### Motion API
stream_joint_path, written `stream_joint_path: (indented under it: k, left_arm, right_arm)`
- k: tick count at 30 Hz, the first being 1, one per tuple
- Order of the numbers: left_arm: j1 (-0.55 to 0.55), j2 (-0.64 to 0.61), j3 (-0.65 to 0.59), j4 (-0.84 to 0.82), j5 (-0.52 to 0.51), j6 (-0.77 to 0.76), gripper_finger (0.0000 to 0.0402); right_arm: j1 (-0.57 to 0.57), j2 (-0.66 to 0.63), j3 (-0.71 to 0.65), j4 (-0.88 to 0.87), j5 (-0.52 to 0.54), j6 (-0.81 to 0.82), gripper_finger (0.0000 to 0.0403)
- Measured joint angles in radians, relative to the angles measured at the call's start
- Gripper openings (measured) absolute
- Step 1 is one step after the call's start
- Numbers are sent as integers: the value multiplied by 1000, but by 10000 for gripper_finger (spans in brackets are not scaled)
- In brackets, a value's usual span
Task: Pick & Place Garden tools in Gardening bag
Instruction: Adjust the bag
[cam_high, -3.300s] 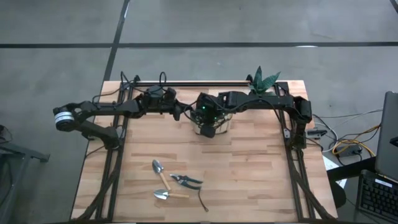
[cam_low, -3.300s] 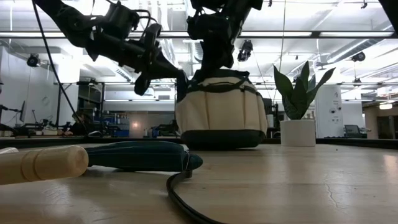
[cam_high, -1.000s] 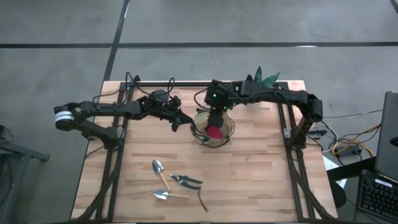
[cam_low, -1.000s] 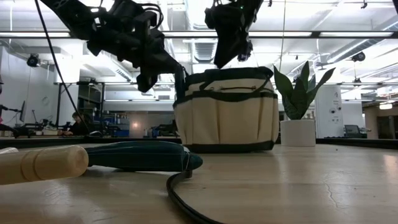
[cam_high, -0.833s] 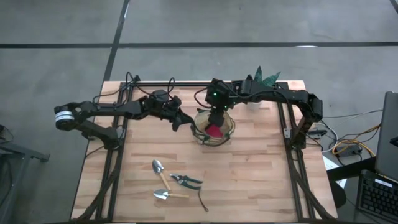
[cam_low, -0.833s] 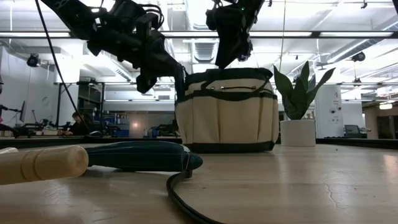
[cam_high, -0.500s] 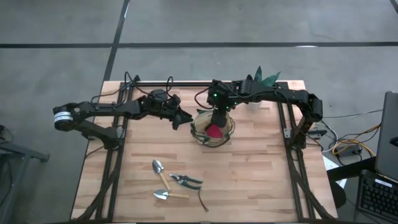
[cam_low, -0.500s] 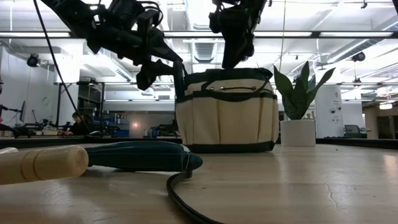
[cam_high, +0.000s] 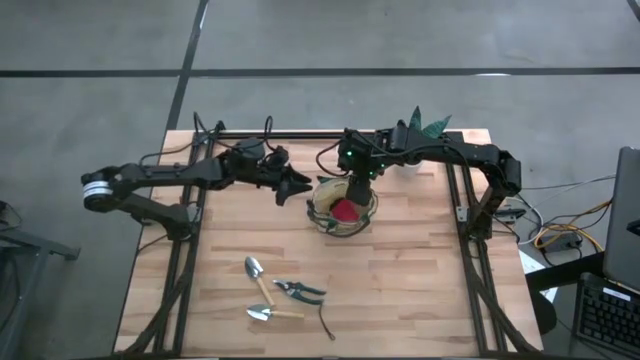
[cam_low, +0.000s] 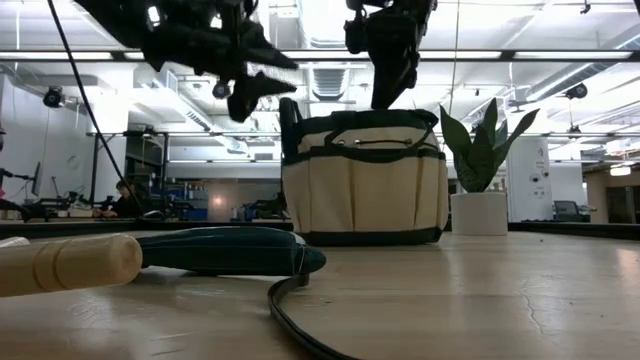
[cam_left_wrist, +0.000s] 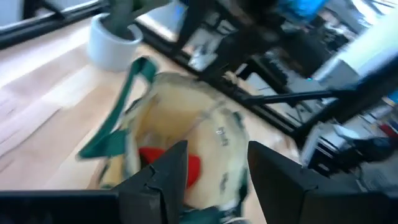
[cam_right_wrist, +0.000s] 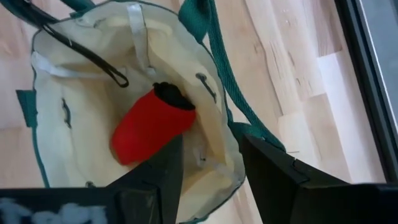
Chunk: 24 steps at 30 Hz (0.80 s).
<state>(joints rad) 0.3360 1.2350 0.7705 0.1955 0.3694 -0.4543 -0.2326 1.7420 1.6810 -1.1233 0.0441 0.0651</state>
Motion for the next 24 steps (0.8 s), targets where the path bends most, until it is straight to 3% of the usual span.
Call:
stream_joint_path:
  k: [10, 24]
  left_arm:
    - [-59, -13, 46, -15, 58, -15, 170]
    - [-159, -19, 45, -22, 22, -126, 167]
  right_arm:
    - [-7, -1, 0, -3, 3, 10, 154]
    - [-13, -2, 0, -46, 8, -43, 146]
